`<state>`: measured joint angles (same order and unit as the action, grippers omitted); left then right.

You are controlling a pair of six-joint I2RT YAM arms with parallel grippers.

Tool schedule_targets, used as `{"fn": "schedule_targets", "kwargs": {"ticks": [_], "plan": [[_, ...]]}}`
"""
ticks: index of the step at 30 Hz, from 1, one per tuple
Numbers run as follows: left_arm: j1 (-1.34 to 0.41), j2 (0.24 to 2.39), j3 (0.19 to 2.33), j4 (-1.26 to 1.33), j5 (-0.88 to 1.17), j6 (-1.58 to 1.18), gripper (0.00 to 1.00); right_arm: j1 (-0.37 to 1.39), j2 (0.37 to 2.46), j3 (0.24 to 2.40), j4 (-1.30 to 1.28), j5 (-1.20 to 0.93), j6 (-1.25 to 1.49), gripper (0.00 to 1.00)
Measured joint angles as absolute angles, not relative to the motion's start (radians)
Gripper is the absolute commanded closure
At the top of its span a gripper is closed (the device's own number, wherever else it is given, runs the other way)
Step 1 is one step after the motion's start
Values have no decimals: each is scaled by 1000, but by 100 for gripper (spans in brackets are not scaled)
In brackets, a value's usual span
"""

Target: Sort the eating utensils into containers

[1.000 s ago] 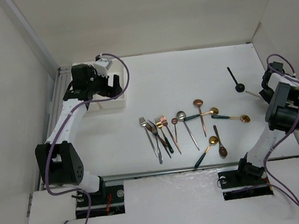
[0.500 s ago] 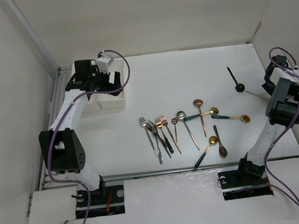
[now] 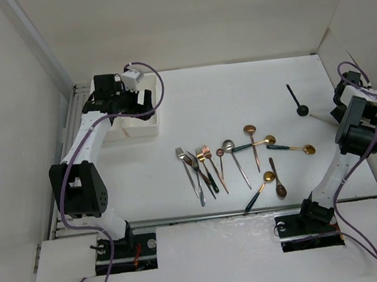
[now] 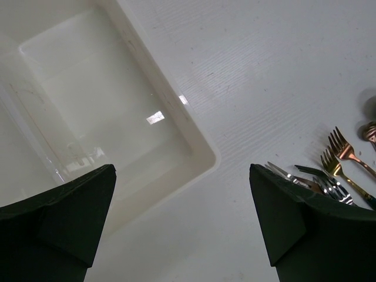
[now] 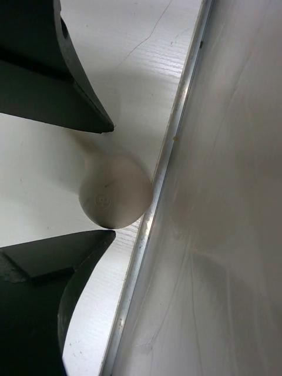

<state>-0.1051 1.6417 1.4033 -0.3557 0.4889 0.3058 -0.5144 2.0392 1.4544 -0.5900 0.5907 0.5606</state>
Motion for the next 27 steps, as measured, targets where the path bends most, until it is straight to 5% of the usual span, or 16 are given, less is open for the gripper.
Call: {"fn": "schedule_targets", "kwargs": {"ticks": [10, 14, 27], "plan": [[-105, 1642, 1403, -356, 486, 310, 5, -516, 2041, 1457, -587, 593, 524, 21], [-105, 1642, 1403, -356, 485, 313, 5, -516, 2048, 1459, -586, 594, 519, 45], [-105, 1642, 1403, -357, 485, 320, 5, -516, 2006, 1389, -508, 548, 454, 64]]}}
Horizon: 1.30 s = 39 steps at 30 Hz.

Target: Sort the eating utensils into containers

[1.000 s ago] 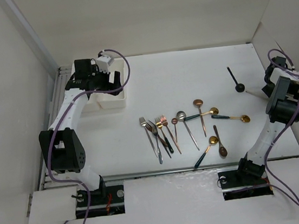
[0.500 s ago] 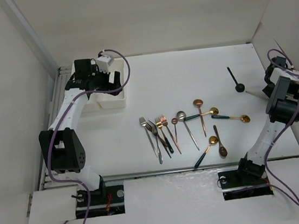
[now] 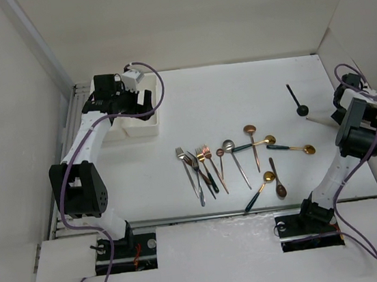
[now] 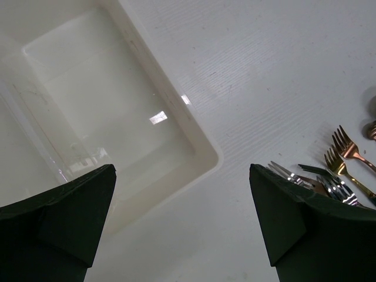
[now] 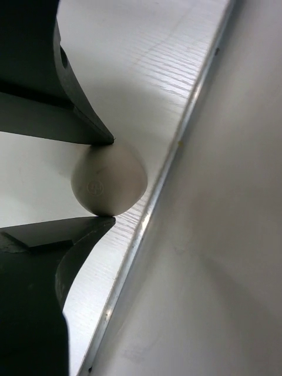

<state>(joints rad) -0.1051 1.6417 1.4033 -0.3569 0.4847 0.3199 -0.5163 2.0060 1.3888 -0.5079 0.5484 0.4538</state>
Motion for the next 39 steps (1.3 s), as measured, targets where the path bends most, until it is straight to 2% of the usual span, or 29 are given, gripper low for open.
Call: {"fn": "schedule_targets", "kwargs": {"ticks": [4, 11, 15, 25, 39], "plan": [[-105, 1642, 1403, -356, 485, 322, 5, -516, 1966, 1344, -488, 500, 430, 71], [-105, 1642, 1403, -356, 484, 324, 5, -517, 1962, 1341, -485, 467, 414, 74], [-105, 1642, 1403, -356, 484, 325, 5, -515, 1961, 1340, -484, 466, 411, 80], [-105, 1642, 1403, -353, 484, 326, 5, -451, 1942, 1311, -463, 467, 405, 83], [-105, 1642, 1403, -348, 484, 338, 6, -332, 1909, 1311, -464, 493, 388, 83]]}}
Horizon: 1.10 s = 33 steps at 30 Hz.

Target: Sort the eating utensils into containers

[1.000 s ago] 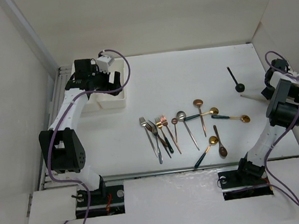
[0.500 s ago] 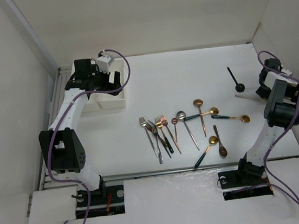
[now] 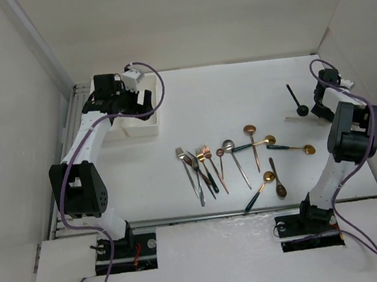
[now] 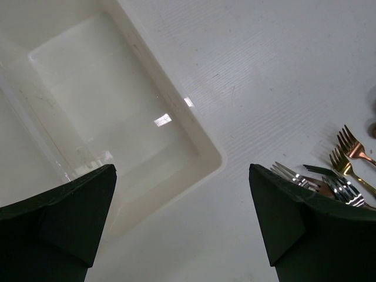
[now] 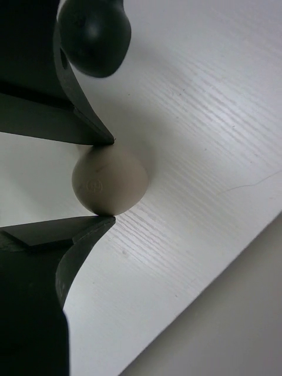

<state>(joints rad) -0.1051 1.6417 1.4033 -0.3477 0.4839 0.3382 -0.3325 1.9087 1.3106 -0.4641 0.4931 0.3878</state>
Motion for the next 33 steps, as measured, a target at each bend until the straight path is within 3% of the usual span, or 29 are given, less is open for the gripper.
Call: {"fn": "schedule_targets", "kwargs": {"ticks": [10, 20, 26, 33], "plan": [[-116, 1642, 1404, -352, 436, 438, 6, -233, 1766, 1408, -464, 577, 347, 83], [-224, 1683, 1604, -455, 424, 601, 5, 219, 1729, 1664, -494, 630, 313, 83], [-304, 1685, 1696, -539, 569, 665, 3, 466, 1826, 1895, -491, 581, 319, 83], [-321, 1687, 1737, -605, 746, 637, 1, 593, 1911, 1970, -489, 535, 318, 83]]}}
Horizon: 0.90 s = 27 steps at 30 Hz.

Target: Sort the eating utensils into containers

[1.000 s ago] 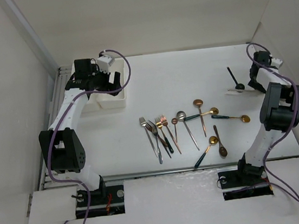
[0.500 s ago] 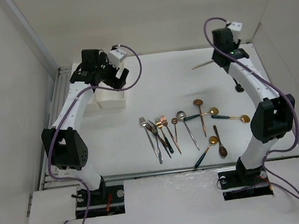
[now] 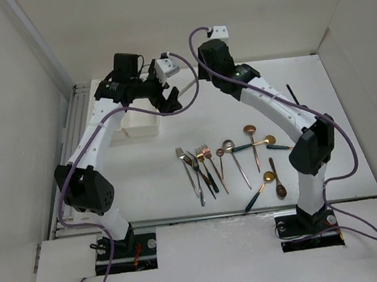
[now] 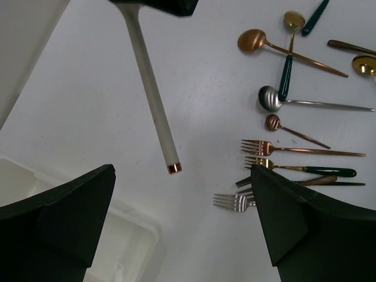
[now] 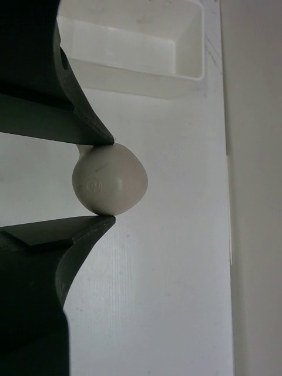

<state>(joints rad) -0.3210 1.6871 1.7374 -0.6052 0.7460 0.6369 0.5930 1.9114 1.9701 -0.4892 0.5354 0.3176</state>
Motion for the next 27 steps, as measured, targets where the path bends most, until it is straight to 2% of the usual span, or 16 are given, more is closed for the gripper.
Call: {"fn": "schedule_targets", "kwargs": {"ticks": [4, 7, 12, 13, 14, 17, 18, 19, 22, 23, 24, 27], "plan": [[-337, 1691, 1748, -615, 766, 608, 1, 628, 1924, 1971, -490, 516, 317, 83], [-362, 1703, 1749, -610, 749, 568, 7, 645, 1924, 1972, -489, 513, 319, 83], [-390, 1728, 1734, -576, 680, 513, 26, 656, 1924, 1970, -484, 483, 340, 83], [-391, 1732, 1734, -572, 668, 505, 31, 656, 1922, 1965, -479, 477, 344, 83], [-391, 1738, 1734, -569, 656, 496, 46, 655, 1918, 1958, -477, 472, 347, 83], [-391, 1748, 1734, -564, 628, 471, 76, 655, 1898, 1920, -456, 450, 358, 83], [-390, 1752, 1734, -564, 622, 463, 93, 656, 1891, 1910, -456, 440, 363, 83], [-390, 1753, 1734, -565, 614, 453, 100, 656, 1884, 1901, -450, 434, 363, 83], [-378, 1757, 1734, -547, 579, 419, 100, 656, 1855, 1865, -433, 420, 388, 80], [-378, 1757, 1734, -547, 580, 413, 100, 656, 1851, 1860, -426, 416, 389, 78], [-380, 1757, 1734, -547, 578, 405, 100, 656, 1848, 1851, -417, 415, 389, 62], [-376, 1757, 1733, -547, 566, 363, 100, 649, 1846, 1848, -410, 394, 391, 23]]}}
